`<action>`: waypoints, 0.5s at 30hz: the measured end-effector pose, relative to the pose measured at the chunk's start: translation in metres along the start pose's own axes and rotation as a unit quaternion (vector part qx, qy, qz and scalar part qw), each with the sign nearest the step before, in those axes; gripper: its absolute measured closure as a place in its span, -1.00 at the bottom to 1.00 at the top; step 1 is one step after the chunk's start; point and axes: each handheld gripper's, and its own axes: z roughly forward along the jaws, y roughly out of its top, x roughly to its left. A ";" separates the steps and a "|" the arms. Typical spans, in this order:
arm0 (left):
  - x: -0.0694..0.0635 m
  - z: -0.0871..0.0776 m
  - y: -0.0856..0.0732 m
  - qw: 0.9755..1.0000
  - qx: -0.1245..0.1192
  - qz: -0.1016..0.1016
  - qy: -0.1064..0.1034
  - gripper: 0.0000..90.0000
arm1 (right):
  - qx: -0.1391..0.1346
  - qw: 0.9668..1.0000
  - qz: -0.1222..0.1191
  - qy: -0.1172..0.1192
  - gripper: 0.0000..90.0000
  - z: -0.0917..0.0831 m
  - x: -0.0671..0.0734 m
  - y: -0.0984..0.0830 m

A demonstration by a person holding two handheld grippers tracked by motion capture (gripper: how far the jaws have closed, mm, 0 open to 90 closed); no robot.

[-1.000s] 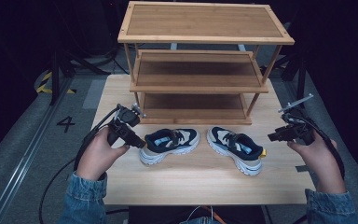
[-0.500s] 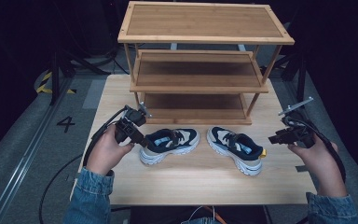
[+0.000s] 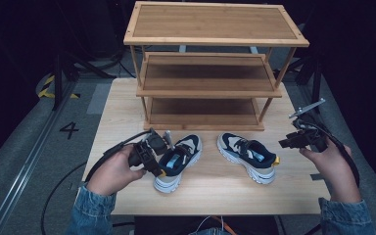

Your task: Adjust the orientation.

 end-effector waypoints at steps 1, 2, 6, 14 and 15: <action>-0.004 0.001 0.001 1.000 0.004 0.008 -0.008 0.85 | -0.001 1.000 -0.002 0.001 0.25 0.001 0.001 0.001; -0.007 0.002 0.001 1.000 0.003 0.012 -0.016 0.84 | 0.000 1.000 -0.005 0.002 0.25 0.001 0.002 0.002; -0.007 -0.002 -0.001 0.999 -0.008 0.009 -0.032 0.55 | 0.001 1.000 -0.011 0.003 0.25 0.002 0.003 0.004; 0.004 -0.029 -0.004 0.989 -0.123 -0.038 0.069 0.09 | -0.002 1.000 -0.006 -0.004 0.22 0.000 0.002 -0.001; 0.010 -0.030 -0.002 0.987 -0.130 -0.056 0.080 0.06 | -0.001 1.000 -0.005 -0.004 0.21 0.000 0.002 -0.002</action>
